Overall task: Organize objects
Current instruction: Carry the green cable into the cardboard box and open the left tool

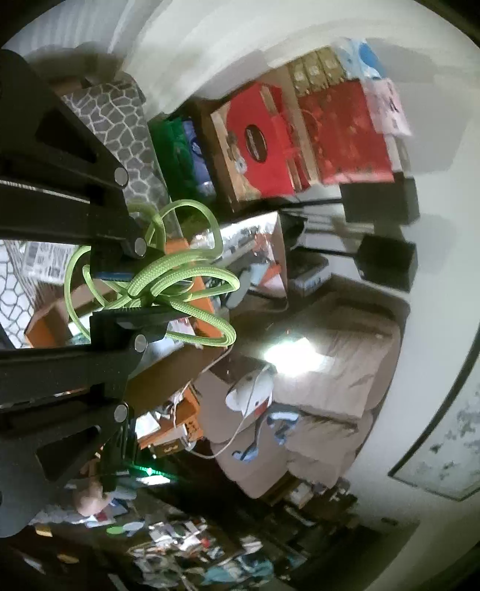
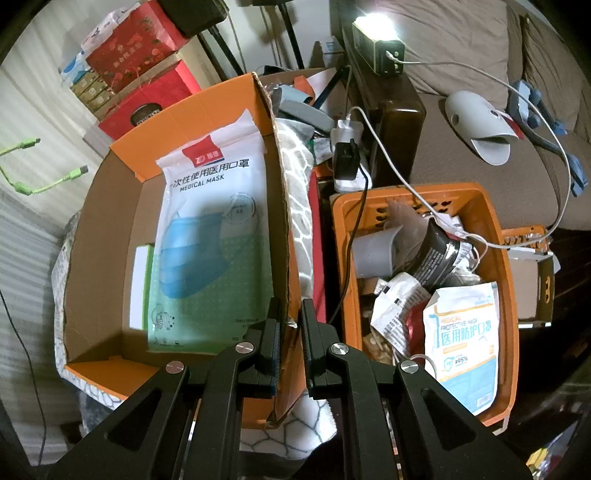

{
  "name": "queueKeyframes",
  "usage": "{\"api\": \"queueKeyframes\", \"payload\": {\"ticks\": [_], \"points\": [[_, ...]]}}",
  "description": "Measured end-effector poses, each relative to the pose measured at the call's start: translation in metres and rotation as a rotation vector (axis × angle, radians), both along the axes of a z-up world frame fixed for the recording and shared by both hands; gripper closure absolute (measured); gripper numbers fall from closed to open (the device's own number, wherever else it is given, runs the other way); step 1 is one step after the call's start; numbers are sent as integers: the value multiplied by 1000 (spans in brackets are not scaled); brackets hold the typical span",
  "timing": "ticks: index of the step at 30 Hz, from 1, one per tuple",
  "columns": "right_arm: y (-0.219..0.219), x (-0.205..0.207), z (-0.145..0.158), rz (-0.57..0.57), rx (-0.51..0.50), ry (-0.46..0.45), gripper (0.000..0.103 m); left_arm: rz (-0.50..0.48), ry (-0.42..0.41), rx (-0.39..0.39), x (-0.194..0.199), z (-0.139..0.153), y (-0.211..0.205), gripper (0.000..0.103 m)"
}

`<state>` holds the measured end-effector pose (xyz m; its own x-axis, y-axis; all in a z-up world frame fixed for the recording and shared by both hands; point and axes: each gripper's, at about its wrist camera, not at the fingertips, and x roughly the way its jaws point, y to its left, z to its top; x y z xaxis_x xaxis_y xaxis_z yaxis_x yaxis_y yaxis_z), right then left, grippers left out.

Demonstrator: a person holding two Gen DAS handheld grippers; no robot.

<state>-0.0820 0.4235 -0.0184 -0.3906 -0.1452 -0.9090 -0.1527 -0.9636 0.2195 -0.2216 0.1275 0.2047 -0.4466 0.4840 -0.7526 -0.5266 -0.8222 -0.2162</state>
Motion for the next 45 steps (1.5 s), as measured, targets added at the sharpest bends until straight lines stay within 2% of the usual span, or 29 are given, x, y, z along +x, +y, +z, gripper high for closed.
{"api": "queueKeyframes", "payload": {"ticks": [6,10,17,23,32,35,38,40,45], "points": [[0,0,0,1,0,0,94,-49,11,-13,11,1,35,93],[0,0,0,-1,-3,1,94,-53,-7,-47,9,-19,59,93],[0,1,0,0,-6,2,94,-28,-77,-110,-9,-85,88,93],[-2,0,0,2,-2,4,94,21,-122,-183,-26,-137,94,93],[-2,0,1,3,-1,4,94,35,-187,-287,-35,-188,100,92],[-2,0,0,2,-3,5,94,27,-204,-344,-36,-201,105,87],[-1,1,1,2,-6,5,94,24,-194,-339,-37,-202,102,62],[-1,1,1,2,-5,5,94,32,-188,-317,-37,-197,98,42],[0,2,1,3,-2,5,94,45,-186,-257,-40,-180,84,34]]}}
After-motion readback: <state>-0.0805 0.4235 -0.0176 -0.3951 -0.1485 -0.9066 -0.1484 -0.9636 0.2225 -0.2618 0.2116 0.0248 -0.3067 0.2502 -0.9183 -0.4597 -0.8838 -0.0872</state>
